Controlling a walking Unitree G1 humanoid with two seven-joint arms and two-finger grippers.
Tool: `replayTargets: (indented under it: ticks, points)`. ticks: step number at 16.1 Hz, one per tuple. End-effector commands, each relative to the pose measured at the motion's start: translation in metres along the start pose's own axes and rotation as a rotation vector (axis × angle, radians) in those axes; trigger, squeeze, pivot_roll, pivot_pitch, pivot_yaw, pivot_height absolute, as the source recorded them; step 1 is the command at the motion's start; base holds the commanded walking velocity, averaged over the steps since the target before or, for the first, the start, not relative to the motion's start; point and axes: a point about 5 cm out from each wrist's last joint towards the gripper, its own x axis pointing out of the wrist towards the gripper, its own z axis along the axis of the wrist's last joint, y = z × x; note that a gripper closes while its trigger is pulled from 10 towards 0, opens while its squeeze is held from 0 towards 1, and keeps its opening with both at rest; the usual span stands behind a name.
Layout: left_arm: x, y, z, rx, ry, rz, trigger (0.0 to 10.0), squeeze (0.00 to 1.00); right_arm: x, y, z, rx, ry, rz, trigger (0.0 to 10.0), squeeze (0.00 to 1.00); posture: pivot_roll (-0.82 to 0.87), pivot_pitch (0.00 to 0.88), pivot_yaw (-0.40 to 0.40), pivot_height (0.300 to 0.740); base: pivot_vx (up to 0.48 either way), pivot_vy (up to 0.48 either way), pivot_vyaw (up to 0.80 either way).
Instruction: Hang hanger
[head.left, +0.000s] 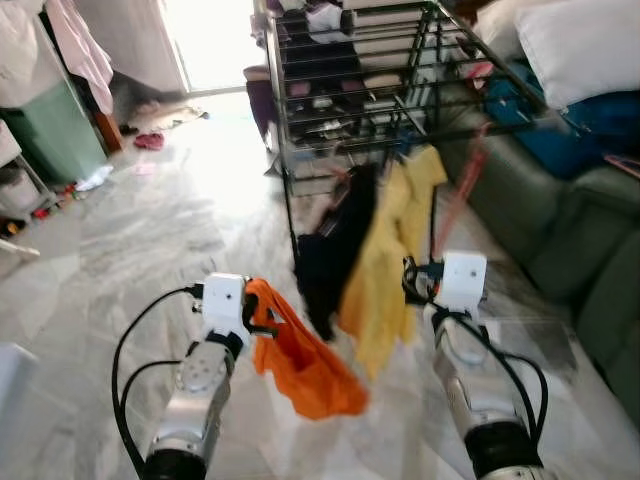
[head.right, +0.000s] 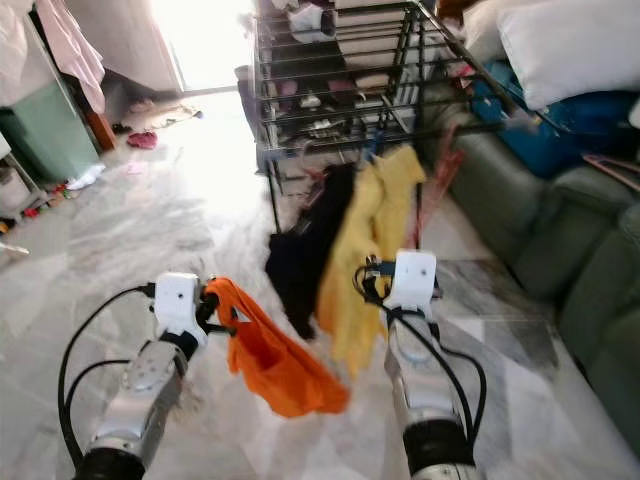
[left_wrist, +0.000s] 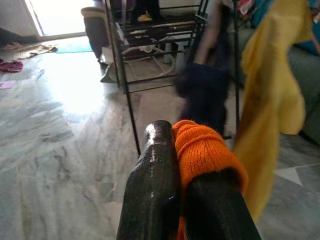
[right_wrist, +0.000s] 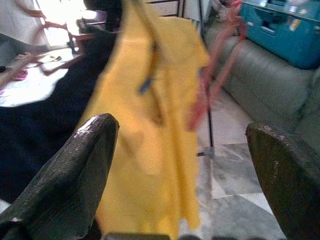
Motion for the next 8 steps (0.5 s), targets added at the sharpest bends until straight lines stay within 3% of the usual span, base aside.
replayTargets:
  ticks: [1,5,8]
  points:
    - [0.002,-0.005,0.007,-0.005,-0.025,-0.024,10.0,0.0,0.001,-0.007,0.003,-0.01,-0.008,-0.024,10.0,0.0,-0.11,0.0,0.082,0.74,0.0,-0.48,0.0]
    - [0.003,-0.003,0.009,0.0,-0.027,-0.022,10.0,0.0,0.0,-0.007,0.003,-0.008,-0.008,-0.028,10.0,0.0,-0.11,0.0,0.087,0.74,0.0,-0.451,0.0]
    - [0.005,0.007,0.012,-0.007,-0.037,0.048,10.0,0.0,-0.001,-0.007,0.002,-0.01,-0.003,-0.019,10.0,0.0,-0.11,0.0,0.088,0.74,0.0,0.0,0.0]
